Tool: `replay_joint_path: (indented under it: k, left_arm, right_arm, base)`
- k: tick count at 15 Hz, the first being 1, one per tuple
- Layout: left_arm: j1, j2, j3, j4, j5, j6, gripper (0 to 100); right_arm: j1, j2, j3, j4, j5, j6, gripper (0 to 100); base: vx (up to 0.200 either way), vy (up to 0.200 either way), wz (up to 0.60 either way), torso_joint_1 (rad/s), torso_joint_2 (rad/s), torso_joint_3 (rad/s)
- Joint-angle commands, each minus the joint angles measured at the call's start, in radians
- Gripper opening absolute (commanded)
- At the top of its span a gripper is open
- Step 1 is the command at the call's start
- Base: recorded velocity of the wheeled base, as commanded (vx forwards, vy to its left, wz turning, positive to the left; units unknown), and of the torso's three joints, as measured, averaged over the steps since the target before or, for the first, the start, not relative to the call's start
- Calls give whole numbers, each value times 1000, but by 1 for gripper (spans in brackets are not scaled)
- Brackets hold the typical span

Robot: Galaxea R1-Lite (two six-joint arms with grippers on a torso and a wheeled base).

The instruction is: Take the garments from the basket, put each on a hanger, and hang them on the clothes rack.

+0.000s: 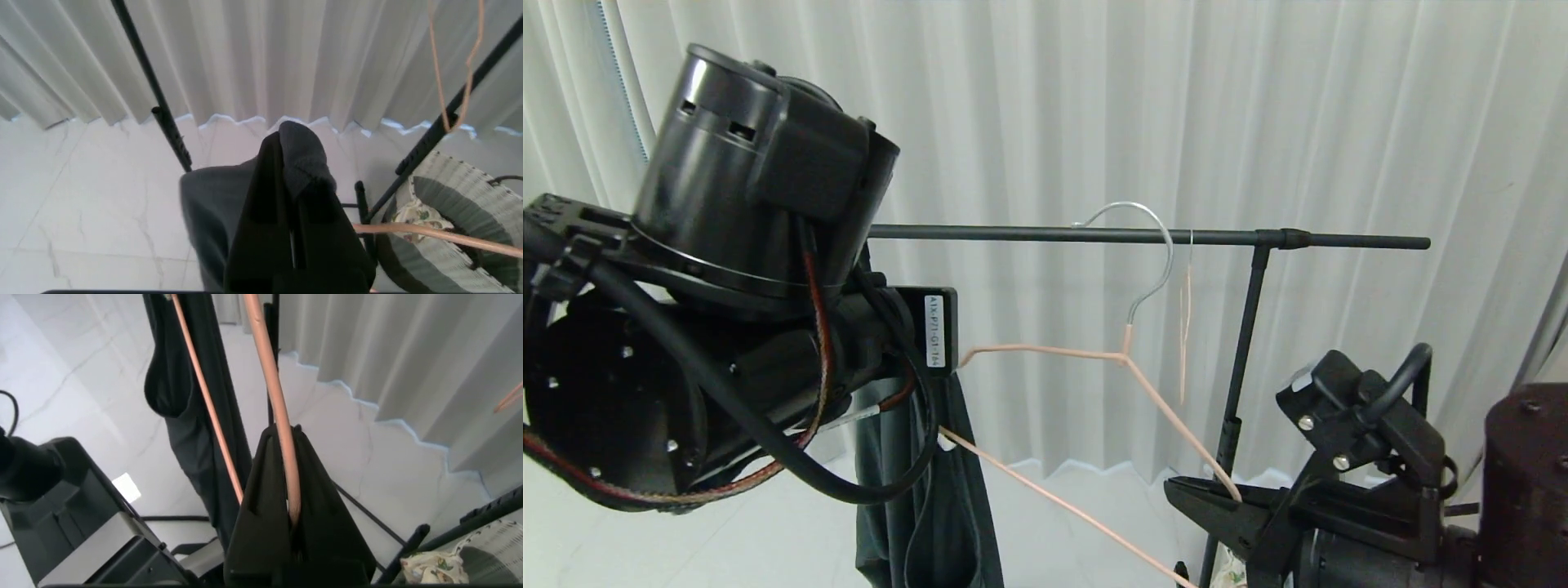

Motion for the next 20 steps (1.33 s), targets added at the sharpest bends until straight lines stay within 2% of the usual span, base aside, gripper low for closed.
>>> replay_joint_path:
  k: [1, 5, 8, 10, 13, 16, 20]
  left_arm:
    - [-22, 0, -21, 1, 0, -1, 0]
    - [-71, 0, -58, -1, 0, -2, 0]
    - [-108, 11, -88, -1, 0, -62, 0]
    - [-109, 6, -87, 1, 2, -65, 0]
    - [-59, 0, -88, 4, 6, -62, 0]
    - [-14, -9, -82, 5, 6, -59, 0]
    - [-8, -6, -77, 7, 6, -59, 0]
  right_arm:
    - [4, 49, -7, 1, 0, 3, 0]
    - [27, 112, -55, -23, 0, 10, 0]
    - [60, 145, -80, -23, -1, 35, 0]
    - [64, 141, -73, -23, -12, 38, 0]
    - [28, 96, -67, 12, -72, 67, 0]
    - [-4, 12, -21, 52, -92, 73, 0]
    - [-84, -62, -6, 89, -126, 72, 0]
  base:
    - [0, 0, 0, 0, 0, 0]
    - [0, 0, 0, 0, 0, 0]
    - [0, 0, 0, 0, 0, 0]
    - [0, 0, 0, 0, 0, 0]
    - [0, 0, 0, 0, 0, 0]
    - [0, 0, 0, 0, 0, 0]
    - [0, 0, 0, 0, 0, 0]
